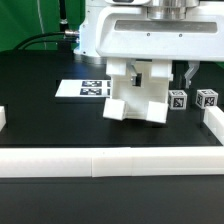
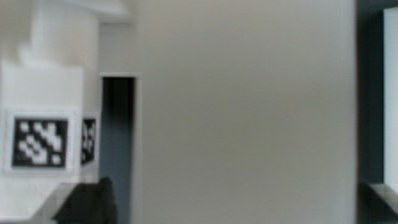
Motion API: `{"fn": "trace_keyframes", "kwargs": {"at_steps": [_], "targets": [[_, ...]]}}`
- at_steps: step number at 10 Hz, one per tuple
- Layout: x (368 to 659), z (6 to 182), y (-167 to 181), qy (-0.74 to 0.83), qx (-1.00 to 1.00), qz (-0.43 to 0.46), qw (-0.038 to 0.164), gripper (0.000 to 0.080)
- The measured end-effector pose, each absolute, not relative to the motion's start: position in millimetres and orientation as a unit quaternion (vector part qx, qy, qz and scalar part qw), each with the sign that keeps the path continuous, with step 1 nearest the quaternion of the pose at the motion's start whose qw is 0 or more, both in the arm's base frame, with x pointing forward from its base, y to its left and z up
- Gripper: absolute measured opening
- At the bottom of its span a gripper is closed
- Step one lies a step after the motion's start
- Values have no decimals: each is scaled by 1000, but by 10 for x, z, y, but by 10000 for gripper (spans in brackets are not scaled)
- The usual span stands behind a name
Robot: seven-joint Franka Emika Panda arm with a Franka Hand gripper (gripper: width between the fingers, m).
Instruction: Assemble chair
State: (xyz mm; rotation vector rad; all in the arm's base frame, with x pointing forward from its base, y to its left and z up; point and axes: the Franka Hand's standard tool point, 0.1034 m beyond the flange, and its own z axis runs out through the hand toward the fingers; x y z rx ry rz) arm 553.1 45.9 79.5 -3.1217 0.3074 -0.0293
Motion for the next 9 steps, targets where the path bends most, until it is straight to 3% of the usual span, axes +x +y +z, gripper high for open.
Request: {"fn": "trace_keyframes", "kwargs": {"at_steps": [2,6,9], "targets": [[5570,907,412,93,-996,-3,5,643],[5569,1297,364,96,-995,12,17,649],[5575,1340,428,117,-993,18,16,649]]}}
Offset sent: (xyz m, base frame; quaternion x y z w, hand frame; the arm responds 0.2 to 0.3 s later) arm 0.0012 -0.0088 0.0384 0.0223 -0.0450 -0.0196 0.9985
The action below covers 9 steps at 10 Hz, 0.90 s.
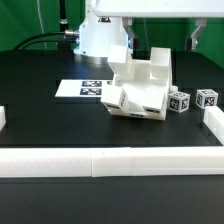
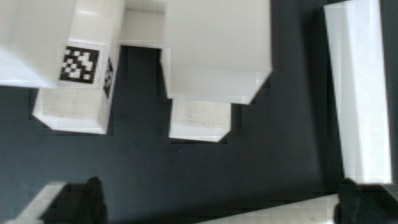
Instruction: Assemble chair
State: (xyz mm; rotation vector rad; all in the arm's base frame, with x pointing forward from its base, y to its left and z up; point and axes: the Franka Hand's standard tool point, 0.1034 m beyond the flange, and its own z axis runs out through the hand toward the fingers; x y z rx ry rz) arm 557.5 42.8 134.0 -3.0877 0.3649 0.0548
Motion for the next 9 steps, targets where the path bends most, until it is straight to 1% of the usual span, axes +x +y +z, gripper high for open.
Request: {"fn": "trace_keyframes", "kwargs": {"at_steps": [1,2,3,4,5,6,8,9], "targets": [[5565,1352,426,117,-993,18,17,649],[5458,1400,404,119,-993,20,19,649],[5293,1466,408,121,-992,23,25,649],[5142,1493,392,125,-991,27,29,649],[5054,1473,381,133,-990,23,31,649],[5033,1435,378,134,-990,23,30,649],[5046,1440,378,133,-990,22,30,649],[5041,1409,366,131,-991,23,28,649]]}}
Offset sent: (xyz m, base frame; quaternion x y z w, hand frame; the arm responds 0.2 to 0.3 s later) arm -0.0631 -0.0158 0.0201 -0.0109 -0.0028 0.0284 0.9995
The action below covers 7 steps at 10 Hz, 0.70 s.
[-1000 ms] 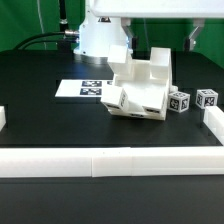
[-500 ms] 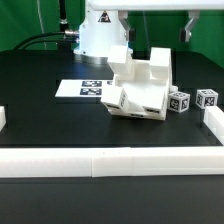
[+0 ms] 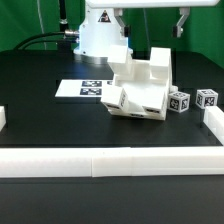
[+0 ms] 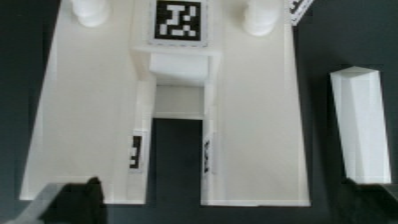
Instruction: Assemble chair
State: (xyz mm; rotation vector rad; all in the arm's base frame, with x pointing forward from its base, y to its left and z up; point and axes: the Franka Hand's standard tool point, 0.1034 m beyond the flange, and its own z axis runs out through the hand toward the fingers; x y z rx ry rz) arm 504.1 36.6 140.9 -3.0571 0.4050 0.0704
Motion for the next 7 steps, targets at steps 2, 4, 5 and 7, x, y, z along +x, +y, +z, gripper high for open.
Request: {"fn": "trace_keyframes", "kwargs": {"at_steps": [2,4,5,7], "targets": [[4994,1282,282,128,-991,22,23,649],[4972,1218,257,127,-992,21,20,649],[4980,1187,233,124,-992,20,19,649],[5030,1145,202,124,-992,18,15,649]]}}
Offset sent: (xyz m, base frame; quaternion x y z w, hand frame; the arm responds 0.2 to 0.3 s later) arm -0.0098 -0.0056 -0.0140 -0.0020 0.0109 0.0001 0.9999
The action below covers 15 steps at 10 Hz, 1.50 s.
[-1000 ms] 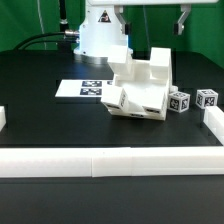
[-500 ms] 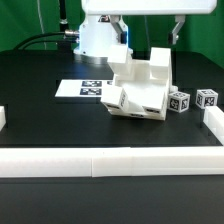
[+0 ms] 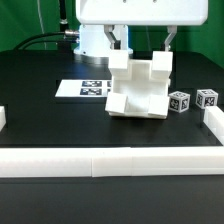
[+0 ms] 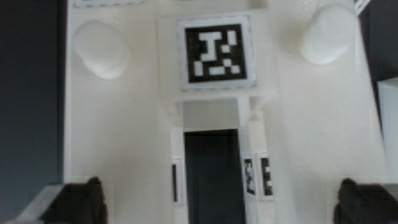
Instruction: Assemble chair
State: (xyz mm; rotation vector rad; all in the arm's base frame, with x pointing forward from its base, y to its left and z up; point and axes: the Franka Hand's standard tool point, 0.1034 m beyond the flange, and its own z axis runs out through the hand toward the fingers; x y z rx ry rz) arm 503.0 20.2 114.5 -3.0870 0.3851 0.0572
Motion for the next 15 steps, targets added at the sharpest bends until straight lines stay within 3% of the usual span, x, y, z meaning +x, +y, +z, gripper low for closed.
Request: {"fn": "trace_keyframes", "kwargs": {"at_steps": [7,9,13,15], "targets": [[5368,990,169,115,-993,12,1,649],[5359,1042,160,113,-994,15,3,649],[5168,1324,297,128,-991,20,20,649],[5013,1272,491,138,-990,13,21,649]]}}
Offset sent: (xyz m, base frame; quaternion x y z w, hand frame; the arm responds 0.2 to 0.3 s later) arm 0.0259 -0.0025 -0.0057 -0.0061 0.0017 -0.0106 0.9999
